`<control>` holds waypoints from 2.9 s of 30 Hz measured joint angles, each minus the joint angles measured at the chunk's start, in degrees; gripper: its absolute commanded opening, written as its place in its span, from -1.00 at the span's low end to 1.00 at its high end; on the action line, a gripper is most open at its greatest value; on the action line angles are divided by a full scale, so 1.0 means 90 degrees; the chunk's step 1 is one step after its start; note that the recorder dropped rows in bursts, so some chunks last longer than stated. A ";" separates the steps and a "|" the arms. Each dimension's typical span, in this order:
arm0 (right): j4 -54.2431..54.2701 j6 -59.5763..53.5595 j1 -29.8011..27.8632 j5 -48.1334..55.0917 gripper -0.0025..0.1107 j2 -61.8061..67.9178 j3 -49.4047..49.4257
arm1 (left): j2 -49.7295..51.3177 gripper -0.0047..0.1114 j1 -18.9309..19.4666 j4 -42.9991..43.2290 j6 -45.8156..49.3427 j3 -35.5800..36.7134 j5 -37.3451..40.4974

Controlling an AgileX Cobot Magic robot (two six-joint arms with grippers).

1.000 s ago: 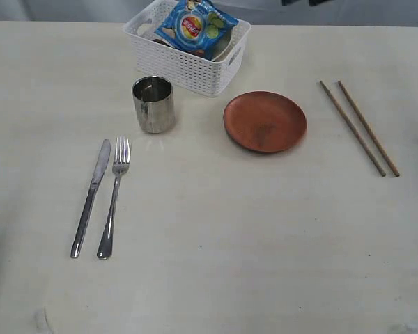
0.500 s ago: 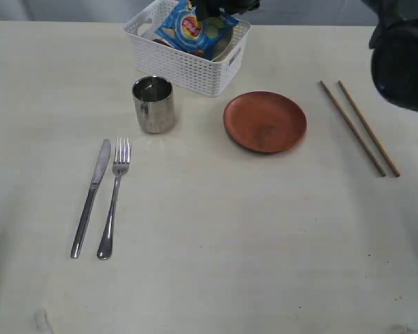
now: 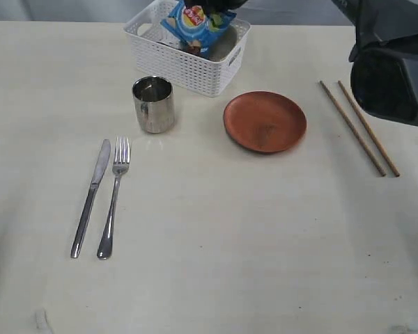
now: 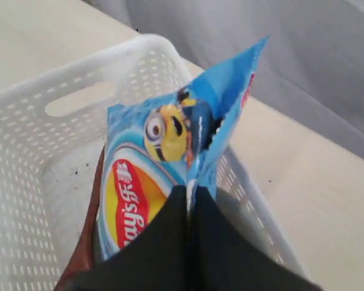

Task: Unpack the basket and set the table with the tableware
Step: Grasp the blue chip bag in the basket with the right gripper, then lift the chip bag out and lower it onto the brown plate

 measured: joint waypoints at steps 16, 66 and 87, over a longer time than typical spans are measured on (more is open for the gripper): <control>-0.0239 0.0451 -0.0468 0.2214 -0.96 -0.1465 0.0000 | 0.0000 -0.92 0.0000 0.0000 0.0000 0.0000 0.0000; 0.1631 0.0485 -0.0725 -0.1488 -0.16 -0.4179 0.8056 | 0.0000 -0.92 0.0000 0.0000 0.0000 0.0000 0.0000; 0.0765 0.1315 -0.0329 0.0082 -0.16 -0.3414 0.3970 | 0.0000 -0.92 0.0000 0.0000 0.0000 0.0000 0.0000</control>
